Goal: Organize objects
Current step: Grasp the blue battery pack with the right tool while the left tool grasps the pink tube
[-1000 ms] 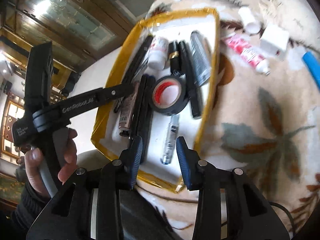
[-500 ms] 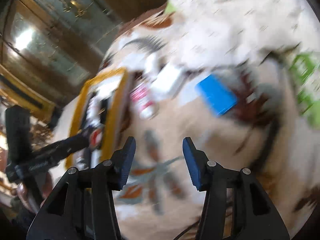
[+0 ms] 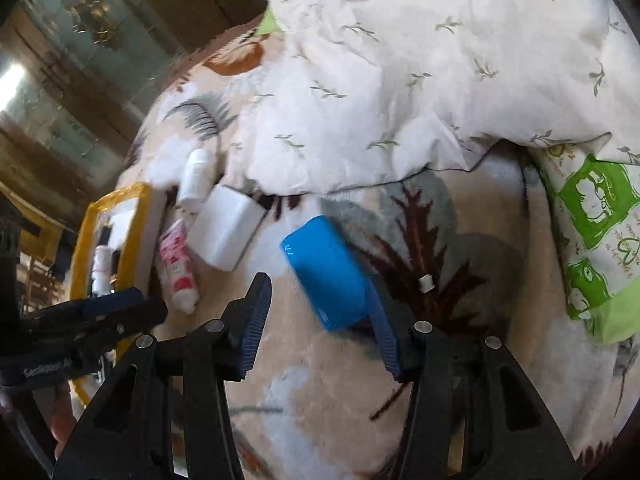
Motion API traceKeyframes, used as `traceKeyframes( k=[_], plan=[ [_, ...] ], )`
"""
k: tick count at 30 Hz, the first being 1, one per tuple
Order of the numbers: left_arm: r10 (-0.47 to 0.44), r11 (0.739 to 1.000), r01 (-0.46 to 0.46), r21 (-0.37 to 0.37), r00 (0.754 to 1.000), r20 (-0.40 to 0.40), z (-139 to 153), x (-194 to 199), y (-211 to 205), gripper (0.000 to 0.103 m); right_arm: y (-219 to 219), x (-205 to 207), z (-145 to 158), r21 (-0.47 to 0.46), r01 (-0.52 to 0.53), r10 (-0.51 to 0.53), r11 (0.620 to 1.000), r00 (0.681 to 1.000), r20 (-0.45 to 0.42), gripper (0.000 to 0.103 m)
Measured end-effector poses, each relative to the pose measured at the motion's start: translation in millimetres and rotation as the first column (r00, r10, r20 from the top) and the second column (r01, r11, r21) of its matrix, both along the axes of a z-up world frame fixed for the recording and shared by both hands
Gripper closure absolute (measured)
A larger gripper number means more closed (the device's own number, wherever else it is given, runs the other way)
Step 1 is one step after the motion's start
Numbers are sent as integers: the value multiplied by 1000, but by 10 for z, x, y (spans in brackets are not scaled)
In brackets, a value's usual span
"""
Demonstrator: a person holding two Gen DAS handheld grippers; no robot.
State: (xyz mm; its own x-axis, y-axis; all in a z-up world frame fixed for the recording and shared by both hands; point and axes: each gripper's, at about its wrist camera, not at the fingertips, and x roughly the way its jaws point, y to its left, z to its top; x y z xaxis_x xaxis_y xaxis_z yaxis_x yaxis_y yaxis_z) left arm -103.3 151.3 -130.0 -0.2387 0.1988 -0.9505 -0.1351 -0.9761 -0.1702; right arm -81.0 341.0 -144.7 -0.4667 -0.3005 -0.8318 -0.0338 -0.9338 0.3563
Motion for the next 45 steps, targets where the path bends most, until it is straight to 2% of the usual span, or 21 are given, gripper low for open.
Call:
traceKeyframes(
  k=[4,5,8,11,14,17,19,23,24,27,29,30,32,36,38,41,45],
  plan=[
    [11,1000,-10,-18,998,55,-158,-162,74,47,-28,-51,-25,14,6,-6,1000,1000,6,54],
    [17,999,-15,-39,999,51,-186,-208,92,50,-29,-55,-26,17,8,-8,1000,1000,9,54],
    [23,999,-21,-35,998,61,-203,-261,117,58,-48,-79,-21,29,3,-4,1000,1000,19,54],
    [2,999,0,-48,999,37,-196,-217,103,67,-61,-112,-48,47,-4,2,999,999,36,54],
    [-17,1000,17,-20,1000,21,-174,-156,37,72,-65,-145,-88,49,-1,-1,999,999,51,54],
    [-58,997,57,43,998,23,-150,-7,-52,73,-58,-154,-98,37,5,-7,999,999,49,54],
    [-77,996,76,47,997,31,-161,164,-100,74,-74,-155,-129,52,-4,1,999,998,55,54],
    [-145,983,141,116,989,30,-129,554,-154,74,-95,-131,-132,71,-16,13,997,999,50,54],
    [-172,979,169,115,985,13,-113,637,-153,74,-93,-131,-123,70,-18,14,997,999,49,54],
    [-154,985,156,77,988,-32,-38,670,-158,73,-66,-159,-122,47,-26,24,999,999,40,54],
    [-143,983,145,116,990,-18,-17,637,-148,73,-56,-193,-131,31,-22,20,999,999,47,54],
    [-127,987,127,101,992,-10,-14,615,-143,73,-69,-207,-125,34,-29,28,999,999,47,54],
    [-128,988,129,87,992,-16,-12,571,-93,73,-110,-234,-140,61,-51,48,997,998,51,54],
    [-115,993,115,-5,993,4,-153,436,56,73,-245,-203,-154,149,-94,86,984,995,57,55],
    [-108,994,108,-1,994,5,-158,406,72,72,-275,-165,-159,188,-92,84,978,995,51,61],
    [-129,992,129,-10,992,-8,-138,429,88,73,-259,-92,-161,183,-77,70,980,997,44,64],
    [-167,984,167,65,986,6,-122,587,31,74,-261,87,-164,142,-65,55,988,996,67,65]
  ],
)
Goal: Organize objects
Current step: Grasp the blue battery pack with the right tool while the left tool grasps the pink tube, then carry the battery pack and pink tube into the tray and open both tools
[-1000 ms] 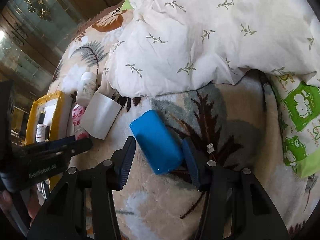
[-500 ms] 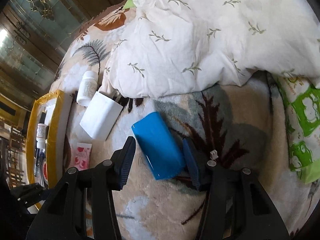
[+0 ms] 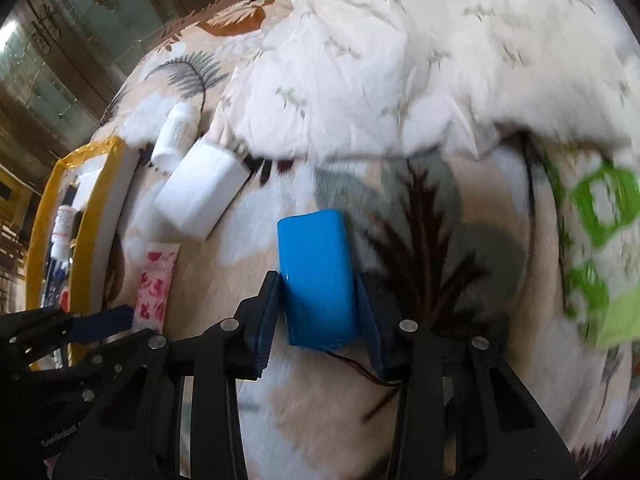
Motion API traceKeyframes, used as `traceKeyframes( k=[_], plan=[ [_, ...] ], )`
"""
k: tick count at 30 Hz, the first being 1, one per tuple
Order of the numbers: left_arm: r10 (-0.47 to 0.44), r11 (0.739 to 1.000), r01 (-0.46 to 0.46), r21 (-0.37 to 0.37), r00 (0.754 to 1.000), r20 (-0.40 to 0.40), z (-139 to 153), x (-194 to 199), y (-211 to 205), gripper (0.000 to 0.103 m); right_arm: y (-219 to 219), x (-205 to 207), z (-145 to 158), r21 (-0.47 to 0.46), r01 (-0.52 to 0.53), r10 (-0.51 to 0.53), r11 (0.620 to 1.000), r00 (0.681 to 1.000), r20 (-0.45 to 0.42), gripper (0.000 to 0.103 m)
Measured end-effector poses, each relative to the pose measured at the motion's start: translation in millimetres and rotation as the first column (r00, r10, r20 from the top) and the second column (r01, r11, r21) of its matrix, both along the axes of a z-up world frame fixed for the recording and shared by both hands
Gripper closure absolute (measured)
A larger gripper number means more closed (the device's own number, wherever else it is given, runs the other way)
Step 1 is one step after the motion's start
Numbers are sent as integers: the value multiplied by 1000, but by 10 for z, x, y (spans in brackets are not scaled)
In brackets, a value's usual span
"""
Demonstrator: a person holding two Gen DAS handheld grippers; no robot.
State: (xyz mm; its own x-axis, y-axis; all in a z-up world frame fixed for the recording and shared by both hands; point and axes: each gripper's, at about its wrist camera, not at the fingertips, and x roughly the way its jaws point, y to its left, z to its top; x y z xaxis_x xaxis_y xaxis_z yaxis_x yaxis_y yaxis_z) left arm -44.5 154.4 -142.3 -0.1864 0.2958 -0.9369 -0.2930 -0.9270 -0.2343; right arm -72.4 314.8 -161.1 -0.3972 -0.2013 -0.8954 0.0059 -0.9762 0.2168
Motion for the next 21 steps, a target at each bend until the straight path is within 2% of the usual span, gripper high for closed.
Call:
traceKeyframes(
  k=[5,8,12,15,16,19,21],
  plan=[
    [-16,996,14,89,1000,22,-32,312,-140,74,-96,454,-20,-85,-4,11,996,997,75,65],
    [0,996,0,93,1000,1,-27,365,-192,73,-181,608,-57,-48,-26,30,998,998,63,65],
    [-13,998,15,60,999,-32,-21,373,-98,74,-216,549,-73,-24,-26,28,999,997,68,67],
    [-10,996,13,92,1000,-29,-3,438,-140,75,-245,560,-32,-5,-32,32,999,997,65,67],
    [-9,996,13,94,999,-36,15,472,-171,96,-245,583,-21,-14,-33,34,999,997,64,68],
    [6,991,-4,137,1000,-13,76,533,-296,97,-246,671,-23,-67,-25,29,997,997,71,68],
    [1,994,4,108,999,-49,114,578,-315,97,-260,706,-12,-99,-10,17,995,997,70,68]
  ],
)
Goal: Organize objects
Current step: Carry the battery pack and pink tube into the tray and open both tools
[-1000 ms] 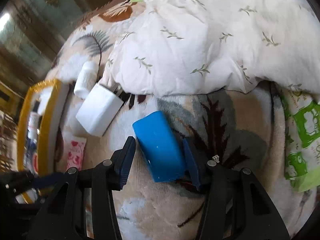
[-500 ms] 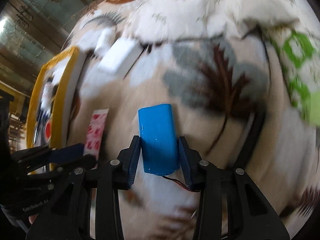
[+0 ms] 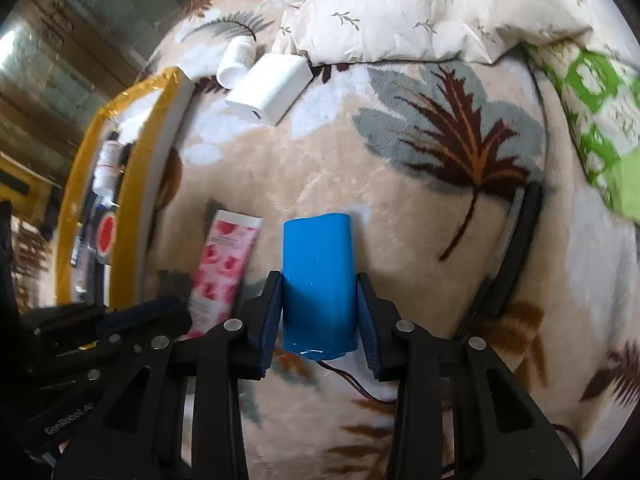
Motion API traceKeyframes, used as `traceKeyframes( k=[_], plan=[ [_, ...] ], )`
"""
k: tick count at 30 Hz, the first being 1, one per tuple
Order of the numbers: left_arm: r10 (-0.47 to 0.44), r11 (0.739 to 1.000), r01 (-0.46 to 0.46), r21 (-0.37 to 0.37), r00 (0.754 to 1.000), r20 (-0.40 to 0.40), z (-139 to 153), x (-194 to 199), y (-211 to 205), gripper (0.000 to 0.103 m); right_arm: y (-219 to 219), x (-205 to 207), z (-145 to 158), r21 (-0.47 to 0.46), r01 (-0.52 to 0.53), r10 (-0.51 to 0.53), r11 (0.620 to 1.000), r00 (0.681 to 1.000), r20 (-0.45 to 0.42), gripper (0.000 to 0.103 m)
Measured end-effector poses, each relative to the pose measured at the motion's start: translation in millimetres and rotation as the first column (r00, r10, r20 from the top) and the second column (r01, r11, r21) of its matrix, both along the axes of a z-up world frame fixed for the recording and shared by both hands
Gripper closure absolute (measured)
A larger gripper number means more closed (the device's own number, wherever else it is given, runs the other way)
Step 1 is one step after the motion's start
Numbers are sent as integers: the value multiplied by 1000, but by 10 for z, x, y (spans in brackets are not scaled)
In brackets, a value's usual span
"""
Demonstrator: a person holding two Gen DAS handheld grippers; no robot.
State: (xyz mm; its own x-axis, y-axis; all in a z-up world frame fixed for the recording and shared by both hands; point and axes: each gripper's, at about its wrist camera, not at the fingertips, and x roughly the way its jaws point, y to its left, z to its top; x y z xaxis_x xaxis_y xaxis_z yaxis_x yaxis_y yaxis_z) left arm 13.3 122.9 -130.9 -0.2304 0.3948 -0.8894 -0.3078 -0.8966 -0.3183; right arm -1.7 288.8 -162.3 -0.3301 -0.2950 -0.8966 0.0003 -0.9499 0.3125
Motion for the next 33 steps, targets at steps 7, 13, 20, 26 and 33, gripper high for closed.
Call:
traceKeyframes(
  k=[7,13,20,26,33],
  plan=[
    [27,999,-28,28,999,26,-92,-19,14,95,-181,32,27,4,-30,30,1000,999,8,68],
    [12,1000,-13,10,999,43,-129,-81,144,68,-4,91,28,-20,35,-35,999,999,15,68],
    [6,999,-4,-40,999,31,-205,-147,317,57,117,117,-25,-41,65,-64,997,998,21,67],
    [23,999,-21,-42,999,31,-233,-171,240,74,122,123,-33,-35,45,-45,998,999,13,68],
    [25,1000,-26,14,1000,13,-28,-21,100,74,113,165,-17,-45,29,-30,999,1000,-5,68]
  ],
)
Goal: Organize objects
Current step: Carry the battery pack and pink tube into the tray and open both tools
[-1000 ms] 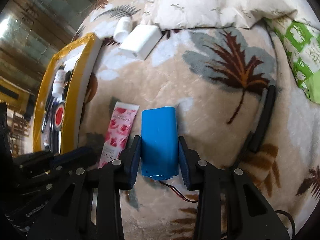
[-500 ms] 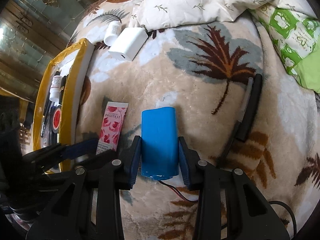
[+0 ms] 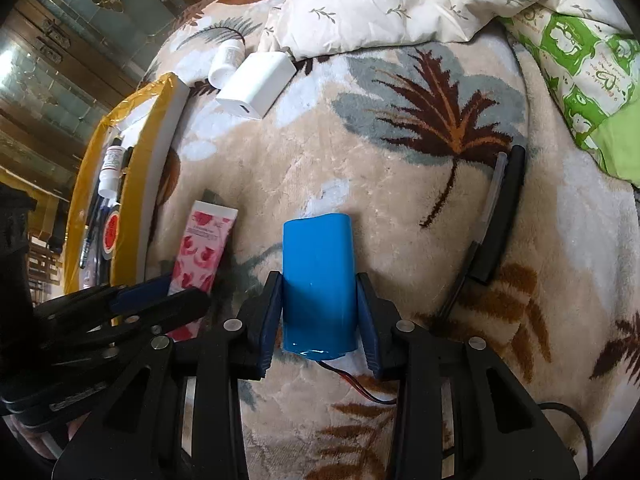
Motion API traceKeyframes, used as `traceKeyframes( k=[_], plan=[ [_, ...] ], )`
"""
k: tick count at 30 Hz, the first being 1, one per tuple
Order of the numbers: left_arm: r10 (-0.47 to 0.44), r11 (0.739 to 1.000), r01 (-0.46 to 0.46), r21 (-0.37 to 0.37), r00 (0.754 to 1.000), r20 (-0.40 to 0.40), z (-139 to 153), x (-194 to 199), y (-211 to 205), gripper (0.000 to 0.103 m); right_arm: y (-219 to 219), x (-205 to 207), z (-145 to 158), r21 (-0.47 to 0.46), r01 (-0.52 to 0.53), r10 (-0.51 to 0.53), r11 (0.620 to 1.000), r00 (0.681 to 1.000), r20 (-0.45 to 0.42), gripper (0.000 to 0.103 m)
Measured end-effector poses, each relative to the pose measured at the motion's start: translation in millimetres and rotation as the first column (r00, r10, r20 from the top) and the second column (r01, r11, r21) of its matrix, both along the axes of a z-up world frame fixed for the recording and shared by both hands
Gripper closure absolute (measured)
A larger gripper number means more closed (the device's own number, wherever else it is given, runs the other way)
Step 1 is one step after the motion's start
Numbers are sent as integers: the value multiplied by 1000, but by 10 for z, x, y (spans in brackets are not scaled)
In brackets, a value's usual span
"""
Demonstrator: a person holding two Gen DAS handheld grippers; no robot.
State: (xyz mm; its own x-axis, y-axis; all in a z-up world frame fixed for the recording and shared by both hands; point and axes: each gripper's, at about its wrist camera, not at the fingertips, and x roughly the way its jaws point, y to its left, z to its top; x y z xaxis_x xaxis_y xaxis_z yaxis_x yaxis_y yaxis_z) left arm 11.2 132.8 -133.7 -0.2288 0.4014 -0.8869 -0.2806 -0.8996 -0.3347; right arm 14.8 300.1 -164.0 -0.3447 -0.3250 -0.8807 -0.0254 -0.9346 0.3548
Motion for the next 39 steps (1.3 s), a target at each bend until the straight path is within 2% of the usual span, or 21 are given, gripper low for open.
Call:
traceKeyframes(
  k=[3,6,8,11,13,16,23,27,32,39],
  plan=[
    [29,998,-29,54,1000,4,111,34,-216,74,-43,43,32,-19,-4,4,1000,1000,-13,68],
    [80,992,-79,96,997,-6,255,19,-503,74,-115,58,84,-78,-11,9,997,1000,-21,68],
    [109,991,-106,87,993,-36,354,2,-723,74,-216,58,167,-90,-29,26,995,999,-36,68],
    [164,983,-160,94,986,-34,403,-40,-1013,74,-414,39,344,-111,-70,62,991,995,-75,68],
    [203,978,-199,67,978,-57,419,-65,-1227,74,-566,18,429,-108,-104,94,989,991,-100,68],
    [257,963,-253,89,965,-44,400,-129,-1494,74,-797,-66,486,-128,-140,126,982,986,-110,68],
    [312,949,-309,57,948,-69,378,-276,-1802,74,-1234,-184,537,-129,-206,191,970,974,-123,68],
    [336,941,-333,64,941,-43,282,-387,-1954,74,-1388,-272,486,-128,-216,203,968,973,-106,68],
    [337,939,-334,77,941,-40,224,-485,-2047,74,-1517,-468,410,-132,-218,208,967,974,-87,68],
    [324,946,-322,45,945,-44,241,-719,-2114,74,-1709,-677,346,-118,-233,226,965,971,-72,68]
  ],
)
